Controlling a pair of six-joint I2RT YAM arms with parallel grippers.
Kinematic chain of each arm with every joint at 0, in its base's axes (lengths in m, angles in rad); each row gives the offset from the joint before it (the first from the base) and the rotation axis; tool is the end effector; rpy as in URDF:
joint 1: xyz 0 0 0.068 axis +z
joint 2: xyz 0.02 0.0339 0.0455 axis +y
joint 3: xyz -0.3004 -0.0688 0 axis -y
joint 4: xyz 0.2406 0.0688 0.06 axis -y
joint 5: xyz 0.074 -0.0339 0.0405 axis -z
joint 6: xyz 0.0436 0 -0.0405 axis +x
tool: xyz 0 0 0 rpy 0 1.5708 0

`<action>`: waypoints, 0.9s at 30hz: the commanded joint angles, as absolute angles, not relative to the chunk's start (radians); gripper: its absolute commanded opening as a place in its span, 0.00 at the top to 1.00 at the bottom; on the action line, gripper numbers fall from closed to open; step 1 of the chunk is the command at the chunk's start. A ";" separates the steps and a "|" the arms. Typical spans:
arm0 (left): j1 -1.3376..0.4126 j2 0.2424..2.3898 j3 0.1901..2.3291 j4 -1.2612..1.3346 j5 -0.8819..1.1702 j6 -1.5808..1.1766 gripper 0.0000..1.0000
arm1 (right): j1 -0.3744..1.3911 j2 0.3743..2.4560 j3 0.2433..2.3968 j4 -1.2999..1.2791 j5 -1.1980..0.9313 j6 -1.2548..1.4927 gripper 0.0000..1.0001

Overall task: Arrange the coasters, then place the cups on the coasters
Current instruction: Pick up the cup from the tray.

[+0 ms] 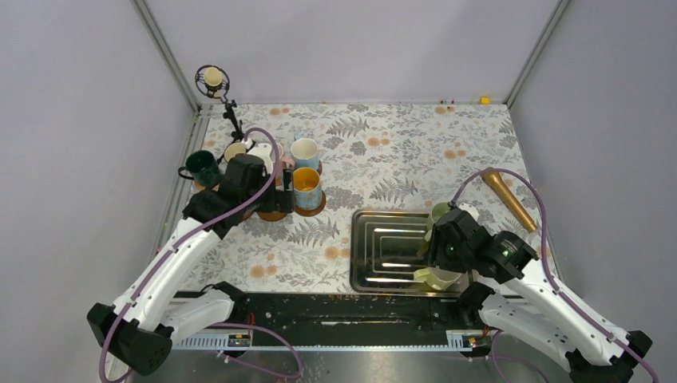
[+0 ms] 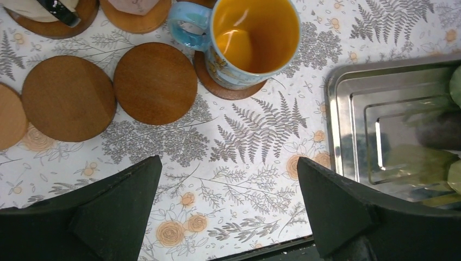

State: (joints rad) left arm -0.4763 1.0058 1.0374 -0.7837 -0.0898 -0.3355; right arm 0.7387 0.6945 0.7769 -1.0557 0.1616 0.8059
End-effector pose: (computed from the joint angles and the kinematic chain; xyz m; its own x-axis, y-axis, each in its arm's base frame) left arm 0.1649 -0.0807 0.3546 -0.7045 -0.0055 -0.7097 0.1763 0.9672 -0.1826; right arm 0.0712 0.0553 0.2886 -0.8544 0.1849 -0.4855 0.0272 0.9491 0.3138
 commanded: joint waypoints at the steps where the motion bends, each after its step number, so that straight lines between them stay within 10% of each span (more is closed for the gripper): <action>1: -0.478 0.945 1.010 -0.734 -0.175 -0.308 0.01 | 0.738 0.724 0.763 -1.019 0.152 0.862 0.47; 13: -0.478 0.892 0.994 -0.717 -0.204 -0.310 0.01 | 0.737 0.790 0.741 -0.947 0.171 0.860 0.58; 27: -0.478 0.878 0.994 -0.716 -0.227 -0.315 0.01 | 0.737 0.820 0.846 -0.970 0.154 0.743 1.00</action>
State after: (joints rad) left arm -0.4763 0.8970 0.9932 -0.7605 -0.1959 -0.3214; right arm 0.7383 0.8162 0.7776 -0.9791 0.1642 0.7933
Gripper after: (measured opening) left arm 0.985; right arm 0.032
